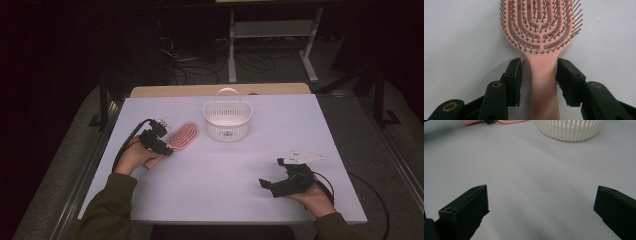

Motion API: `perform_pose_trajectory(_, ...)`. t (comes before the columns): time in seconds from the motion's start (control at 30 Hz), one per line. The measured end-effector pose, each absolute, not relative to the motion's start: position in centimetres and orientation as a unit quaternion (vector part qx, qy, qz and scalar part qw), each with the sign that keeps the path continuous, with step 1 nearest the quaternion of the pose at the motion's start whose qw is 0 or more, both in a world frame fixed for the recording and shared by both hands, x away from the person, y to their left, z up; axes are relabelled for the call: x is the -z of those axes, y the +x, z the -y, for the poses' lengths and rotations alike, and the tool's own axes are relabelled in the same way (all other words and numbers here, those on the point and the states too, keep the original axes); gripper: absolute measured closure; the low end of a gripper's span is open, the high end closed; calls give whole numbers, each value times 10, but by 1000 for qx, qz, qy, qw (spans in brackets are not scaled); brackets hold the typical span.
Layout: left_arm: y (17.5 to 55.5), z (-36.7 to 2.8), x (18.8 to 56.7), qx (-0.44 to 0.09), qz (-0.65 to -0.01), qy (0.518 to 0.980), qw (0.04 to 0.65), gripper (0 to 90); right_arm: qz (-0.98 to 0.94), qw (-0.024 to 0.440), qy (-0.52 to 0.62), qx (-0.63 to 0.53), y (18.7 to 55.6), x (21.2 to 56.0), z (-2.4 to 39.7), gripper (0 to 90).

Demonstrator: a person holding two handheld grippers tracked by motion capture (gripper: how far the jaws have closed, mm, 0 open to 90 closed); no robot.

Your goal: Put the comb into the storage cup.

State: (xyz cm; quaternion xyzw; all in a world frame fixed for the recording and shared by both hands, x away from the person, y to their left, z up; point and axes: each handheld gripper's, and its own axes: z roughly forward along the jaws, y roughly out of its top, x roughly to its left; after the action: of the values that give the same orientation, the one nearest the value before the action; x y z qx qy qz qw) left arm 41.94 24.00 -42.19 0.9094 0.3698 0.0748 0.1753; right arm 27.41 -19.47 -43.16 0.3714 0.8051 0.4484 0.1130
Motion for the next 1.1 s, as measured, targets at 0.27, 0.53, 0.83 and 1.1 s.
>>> perform_pose_trajectory(0.27,421,-240,422,-73,-378,907,173,589,-805,113,371,-448,274,432,194,0)
perform_pose_trajectory(0.53,422,-240,422,-72,-387,903,173,620,-806,113,370,-448,274,432,194,0)
perform_pose_trajectory(0.83,423,-242,422,-72,-393,900,175,679,-806,112,369,-449,274,432,194,0)
perform_pose_trajectory(1.1,422,-242,422,-74,-391,900,177,698,-806,112,369,-449,274,432,194,0)
